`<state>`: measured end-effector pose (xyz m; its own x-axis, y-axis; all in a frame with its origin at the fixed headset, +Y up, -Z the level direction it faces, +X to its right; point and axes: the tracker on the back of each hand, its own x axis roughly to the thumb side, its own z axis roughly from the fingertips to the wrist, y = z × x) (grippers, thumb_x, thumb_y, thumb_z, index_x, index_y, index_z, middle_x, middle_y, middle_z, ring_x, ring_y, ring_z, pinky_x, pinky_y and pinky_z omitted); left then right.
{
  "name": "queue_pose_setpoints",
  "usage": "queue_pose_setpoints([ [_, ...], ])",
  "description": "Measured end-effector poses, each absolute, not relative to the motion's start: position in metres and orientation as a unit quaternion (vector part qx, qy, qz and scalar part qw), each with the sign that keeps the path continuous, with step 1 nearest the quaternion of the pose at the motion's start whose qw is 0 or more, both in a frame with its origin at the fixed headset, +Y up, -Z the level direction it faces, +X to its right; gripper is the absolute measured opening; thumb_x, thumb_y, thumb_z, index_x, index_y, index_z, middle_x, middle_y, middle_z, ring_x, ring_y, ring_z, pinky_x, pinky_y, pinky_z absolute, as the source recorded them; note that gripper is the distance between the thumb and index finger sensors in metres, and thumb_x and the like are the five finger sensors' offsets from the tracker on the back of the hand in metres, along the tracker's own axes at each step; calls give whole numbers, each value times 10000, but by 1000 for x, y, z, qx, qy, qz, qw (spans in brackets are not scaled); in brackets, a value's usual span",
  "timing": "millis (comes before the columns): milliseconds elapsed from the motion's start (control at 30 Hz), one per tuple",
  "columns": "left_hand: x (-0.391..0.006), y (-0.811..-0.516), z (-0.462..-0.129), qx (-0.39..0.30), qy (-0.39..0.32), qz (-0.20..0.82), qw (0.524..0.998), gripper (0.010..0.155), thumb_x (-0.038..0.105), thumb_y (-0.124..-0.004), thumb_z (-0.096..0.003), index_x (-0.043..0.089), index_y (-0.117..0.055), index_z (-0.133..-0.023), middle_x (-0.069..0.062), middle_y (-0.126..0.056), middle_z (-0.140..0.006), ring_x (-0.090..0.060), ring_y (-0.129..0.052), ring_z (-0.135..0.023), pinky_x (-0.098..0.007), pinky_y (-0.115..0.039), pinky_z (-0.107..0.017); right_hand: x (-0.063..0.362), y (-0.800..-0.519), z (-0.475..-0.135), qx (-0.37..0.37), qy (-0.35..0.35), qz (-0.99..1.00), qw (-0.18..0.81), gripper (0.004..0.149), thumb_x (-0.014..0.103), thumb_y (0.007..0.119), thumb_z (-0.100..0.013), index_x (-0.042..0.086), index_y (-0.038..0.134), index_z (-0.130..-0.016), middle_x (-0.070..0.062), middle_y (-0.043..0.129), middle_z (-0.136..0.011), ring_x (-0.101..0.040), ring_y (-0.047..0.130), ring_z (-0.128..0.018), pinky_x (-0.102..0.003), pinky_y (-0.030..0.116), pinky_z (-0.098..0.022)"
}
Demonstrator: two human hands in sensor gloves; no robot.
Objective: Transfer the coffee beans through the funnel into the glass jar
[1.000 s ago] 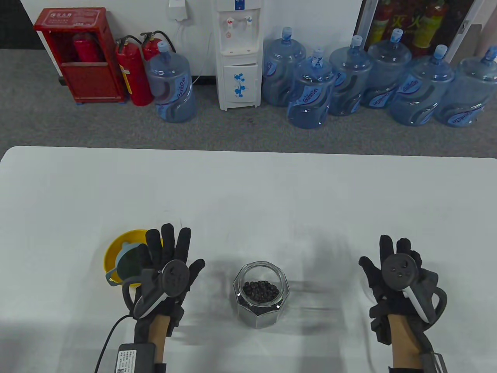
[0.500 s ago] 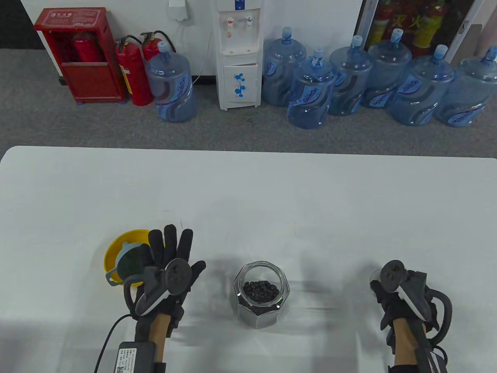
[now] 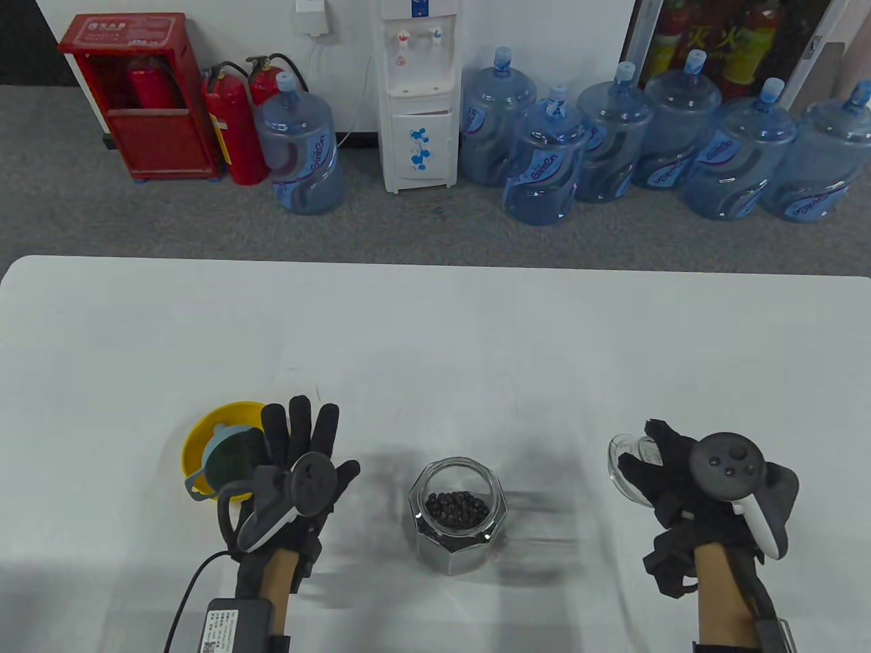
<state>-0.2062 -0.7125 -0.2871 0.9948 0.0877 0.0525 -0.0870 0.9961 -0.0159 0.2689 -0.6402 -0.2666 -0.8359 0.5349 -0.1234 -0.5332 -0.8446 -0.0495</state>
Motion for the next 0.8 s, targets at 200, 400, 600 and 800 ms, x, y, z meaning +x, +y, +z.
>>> queue_pose_setpoints([
  [200, -209, -713, -286, -11, -21, 49, 999, 774, 652, -565, -534, 381, -180, -1150, -39, -66, -1213, -394, -8, -1082, -579, -124, -742, 211, -596, -268, 51, 25, 961, 271, 737, 522, 989, -519, 193, 731, -1125, -296, 722, -1110, -451, 820, -812, -623, 670, -660],
  [400, -211, -713, -286, -9, -21, 51, 998, 775, 651, -566, -535, 377, -183, -1151, -40, -69, -1214, -397, -10, -1083, -581, -122, -741, 130, -580, -257, 149, 11, 975, 162, 724, 495, 1015, -500, 237, 739, -1118, -254, 691, -1143, -453, 774, -847, -629, 627, -692],
  [600, -210, -714, -286, -16, -25, 50, 998, 775, 652, -565, -535, 377, -182, -1150, -39, -70, -1215, -394, -10, -1083, -578, -121, -740, 80, -586, -251, 199, 16, 976, 90, 725, 462, 1040, -482, 269, 741, -1113, -220, 664, -1172, -449, 736, -887, -637, 591, -718],
  [800, -210, -713, -286, -14, -27, 49, 998, 776, 651, -565, -535, 378, -180, -1150, -40, -68, -1214, -395, -8, -1082, -578, -118, -740, 70, -591, -253, 202, 13, 977, 58, 714, 438, 1047, -482, 287, 740, -1109, -202, 645, -1188, -444, 703, -912, -642, 565, -733],
])
